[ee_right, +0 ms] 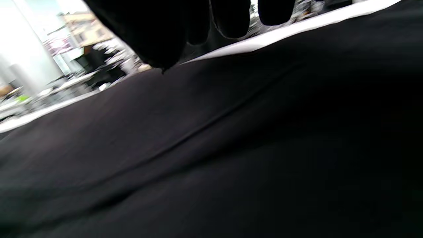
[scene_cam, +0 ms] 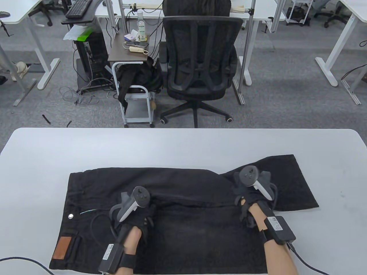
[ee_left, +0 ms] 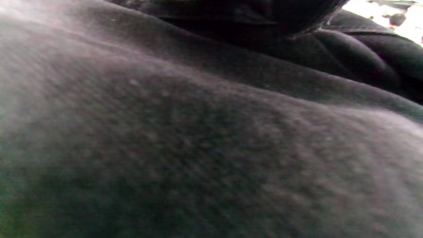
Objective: Fold trousers
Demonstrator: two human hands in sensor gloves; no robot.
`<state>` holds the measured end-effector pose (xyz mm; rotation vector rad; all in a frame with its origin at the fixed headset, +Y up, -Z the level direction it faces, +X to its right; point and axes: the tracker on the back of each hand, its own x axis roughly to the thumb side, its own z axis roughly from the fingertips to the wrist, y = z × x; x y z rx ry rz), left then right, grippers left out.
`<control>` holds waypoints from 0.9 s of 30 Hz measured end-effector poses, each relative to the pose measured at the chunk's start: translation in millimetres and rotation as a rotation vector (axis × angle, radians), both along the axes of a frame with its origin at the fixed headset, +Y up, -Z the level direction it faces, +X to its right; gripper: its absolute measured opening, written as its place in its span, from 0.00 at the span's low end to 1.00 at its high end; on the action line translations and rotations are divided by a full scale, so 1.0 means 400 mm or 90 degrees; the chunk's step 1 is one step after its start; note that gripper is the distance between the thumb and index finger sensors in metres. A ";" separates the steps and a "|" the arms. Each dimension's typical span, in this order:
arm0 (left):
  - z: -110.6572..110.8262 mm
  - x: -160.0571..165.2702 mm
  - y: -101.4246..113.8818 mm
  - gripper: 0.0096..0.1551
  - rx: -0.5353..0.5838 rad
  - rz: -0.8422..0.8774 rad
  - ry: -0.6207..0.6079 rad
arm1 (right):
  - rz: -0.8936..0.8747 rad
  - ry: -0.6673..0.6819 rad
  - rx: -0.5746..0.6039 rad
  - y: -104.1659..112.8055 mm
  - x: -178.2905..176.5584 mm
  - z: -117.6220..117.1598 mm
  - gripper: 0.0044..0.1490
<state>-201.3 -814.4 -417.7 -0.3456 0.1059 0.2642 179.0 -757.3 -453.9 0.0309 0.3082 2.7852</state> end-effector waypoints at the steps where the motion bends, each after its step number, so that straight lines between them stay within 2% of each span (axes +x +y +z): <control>1: -0.001 -0.002 -0.001 0.38 -0.009 0.009 -0.001 | -0.003 0.021 -0.019 -0.014 -0.029 -0.002 0.39; 3: 0.002 -0.007 -0.005 0.37 -0.040 0.028 0.006 | -0.006 0.059 -0.072 -0.032 -0.061 -0.001 0.35; 4: 0.006 -0.005 -0.010 0.37 -0.057 0.039 0.003 | 0.002 0.057 -0.076 -0.028 -0.068 0.000 0.36; 5: 0.004 -0.004 -0.014 0.36 -0.066 0.039 0.001 | 0.012 0.061 -0.079 -0.019 -0.070 -0.001 0.34; 6: 0.007 0.001 -0.013 0.36 -0.077 0.037 -0.002 | 0.019 0.072 -0.117 -0.006 -0.067 -0.008 0.33; 7: 0.006 0.004 -0.010 0.35 -0.079 0.033 -0.002 | 0.010 0.061 -0.165 0.007 -0.062 -0.013 0.32; 8: 0.010 0.009 -0.005 0.35 -0.075 0.030 -0.005 | 0.001 0.034 -0.174 0.021 -0.054 -0.021 0.32; 9: 0.009 0.012 -0.005 0.35 -0.073 0.028 -0.009 | -0.005 -0.001 -0.134 0.037 -0.045 -0.031 0.32; 11: 0.012 0.014 -0.003 0.35 -0.077 0.027 -0.009 | -0.004 -0.051 -0.006 0.056 -0.032 -0.057 0.33; 12: 0.014 0.014 -0.001 0.35 -0.075 0.028 -0.008 | 0.002 -0.061 0.012 0.055 -0.031 -0.067 0.33; 14: 0.014 0.012 -0.002 0.35 -0.076 0.034 -0.007 | 0.012 -0.052 -0.002 0.036 -0.035 -0.090 0.35; 18: 0.015 0.012 -0.001 0.35 -0.075 0.036 -0.007 | 0.037 -0.009 -0.098 -0.033 -0.063 -0.119 0.40; 19: 0.013 0.011 -0.003 0.34 -0.075 0.036 -0.007 | 0.029 -0.012 -0.103 -0.042 -0.067 -0.119 0.40; 23: 0.011 0.012 -0.005 0.35 -0.076 0.034 -0.005 | 0.106 -0.008 -0.004 -0.021 -0.073 -0.112 0.35; 25: 0.011 0.011 -0.005 0.35 -0.078 0.033 -0.004 | 0.161 -0.014 0.023 0.010 -0.070 -0.100 0.29; 27: 0.012 0.010 -0.007 0.35 -0.084 0.036 -0.005 | 0.158 -0.045 0.102 0.057 -0.058 -0.085 0.28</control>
